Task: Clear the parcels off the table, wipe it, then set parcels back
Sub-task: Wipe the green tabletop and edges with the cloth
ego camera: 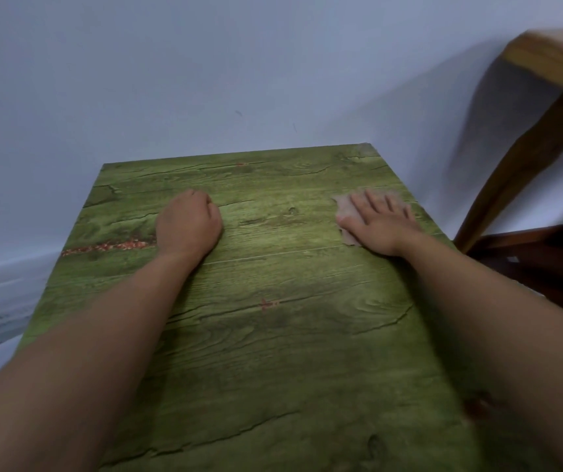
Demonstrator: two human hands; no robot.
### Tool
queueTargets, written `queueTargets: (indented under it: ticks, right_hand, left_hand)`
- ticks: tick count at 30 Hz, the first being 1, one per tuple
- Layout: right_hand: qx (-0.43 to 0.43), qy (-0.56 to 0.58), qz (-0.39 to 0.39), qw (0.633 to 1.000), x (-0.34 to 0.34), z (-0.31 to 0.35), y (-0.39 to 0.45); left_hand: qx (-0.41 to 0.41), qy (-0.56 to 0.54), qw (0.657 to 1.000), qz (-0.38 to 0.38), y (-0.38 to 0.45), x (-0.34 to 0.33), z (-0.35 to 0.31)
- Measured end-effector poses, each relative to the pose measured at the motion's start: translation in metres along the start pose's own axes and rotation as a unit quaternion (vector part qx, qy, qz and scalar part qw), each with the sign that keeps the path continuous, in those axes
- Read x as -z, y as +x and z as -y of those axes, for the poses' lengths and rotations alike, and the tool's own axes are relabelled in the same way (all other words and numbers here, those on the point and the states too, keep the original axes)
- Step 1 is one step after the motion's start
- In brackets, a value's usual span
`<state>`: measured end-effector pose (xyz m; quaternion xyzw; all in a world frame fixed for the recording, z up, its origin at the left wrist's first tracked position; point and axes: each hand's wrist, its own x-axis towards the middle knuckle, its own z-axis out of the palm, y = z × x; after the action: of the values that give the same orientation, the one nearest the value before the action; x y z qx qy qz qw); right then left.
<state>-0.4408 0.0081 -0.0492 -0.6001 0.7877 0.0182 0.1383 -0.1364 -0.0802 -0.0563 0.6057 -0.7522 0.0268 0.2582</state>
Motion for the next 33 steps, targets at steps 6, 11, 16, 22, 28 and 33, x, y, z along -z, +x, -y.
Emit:
queueTargets:
  ticks: [6, 11, 16, 22, 28, 33]
  right_hand:
    - [-0.018, 0.009, 0.011, 1.0, -0.009, 0.002, -0.033]
    - [0.039, -0.002, 0.028, 0.999, -0.019, 0.045, -0.061]
    - [0.099, -0.002, 0.04, 0.994, -0.029, 0.091, -0.087]
    - [0.15, -0.007, 0.06, 0.987, -0.04, 0.126, -0.128]
    - [0.194, -0.02, 0.071, 0.978, -0.056, 0.15, -0.177]
    - [0.22, -0.031, 0.076, 0.972, -0.067, 0.159, -0.216]
  left_hand:
    - [0.002, 0.053, 0.999, 0.012, -0.008, 0.009, -0.011]
    - [-0.023, 0.044, 0.985, 0.166, -0.026, 0.028, -0.004]
    - [-0.024, 0.088, 0.962, 0.256, -0.064, 0.051, 0.006]
    - [0.053, 0.07, 0.967, 0.239, -0.125, 0.077, 0.019]
    - [0.095, 0.089, 0.959, 0.25, -0.175, 0.109, 0.026]
    - [0.124, 0.103, 0.954, 0.253, -0.208, 0.128, 0.014]
